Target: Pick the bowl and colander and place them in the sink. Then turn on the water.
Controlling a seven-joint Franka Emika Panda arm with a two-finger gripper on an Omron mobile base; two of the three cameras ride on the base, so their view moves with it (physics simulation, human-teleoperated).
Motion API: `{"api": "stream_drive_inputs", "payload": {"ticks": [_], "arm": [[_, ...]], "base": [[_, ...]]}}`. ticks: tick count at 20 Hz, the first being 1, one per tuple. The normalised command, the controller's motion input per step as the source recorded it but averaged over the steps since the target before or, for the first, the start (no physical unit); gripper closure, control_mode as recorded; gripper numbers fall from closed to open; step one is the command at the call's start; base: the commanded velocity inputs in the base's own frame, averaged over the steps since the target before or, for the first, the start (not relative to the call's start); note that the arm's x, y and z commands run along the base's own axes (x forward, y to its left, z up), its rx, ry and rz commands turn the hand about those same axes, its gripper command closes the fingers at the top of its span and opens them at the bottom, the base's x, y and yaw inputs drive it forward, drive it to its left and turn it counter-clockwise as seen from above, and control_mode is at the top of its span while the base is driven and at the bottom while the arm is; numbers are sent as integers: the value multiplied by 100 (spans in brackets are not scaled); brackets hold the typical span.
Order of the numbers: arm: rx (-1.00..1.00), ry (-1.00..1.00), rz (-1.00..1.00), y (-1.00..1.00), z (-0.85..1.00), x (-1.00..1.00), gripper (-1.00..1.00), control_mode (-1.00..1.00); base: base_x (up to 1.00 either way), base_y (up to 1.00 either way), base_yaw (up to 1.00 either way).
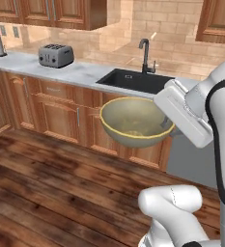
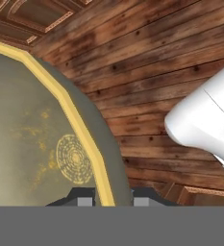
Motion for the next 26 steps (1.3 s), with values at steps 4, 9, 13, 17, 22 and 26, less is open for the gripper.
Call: {"api": "stream_drive_inputs", "payload": {"ticks": [4, 9, 13, 17, 22, 26], "arm": [[0, 0, 0, 0, 0, 0, 100, 100], [0, 0, 0, 0, 0, 0, 100, 100], [0, 0, 0, 0, 0, 0, 100, 100], [0, 0, 0, 0, 0, 0, 100, 100], [0, 0, 0, 0, 0, 0, 100, 100], [0, 0, 0, 0, 0, 0, 100, 100]], "base": [[11, 51, -19], [35, 64, -22], [61, 64, -30], [60, 49, -34], [60, 31, -36], [55, 15, -37]]}}
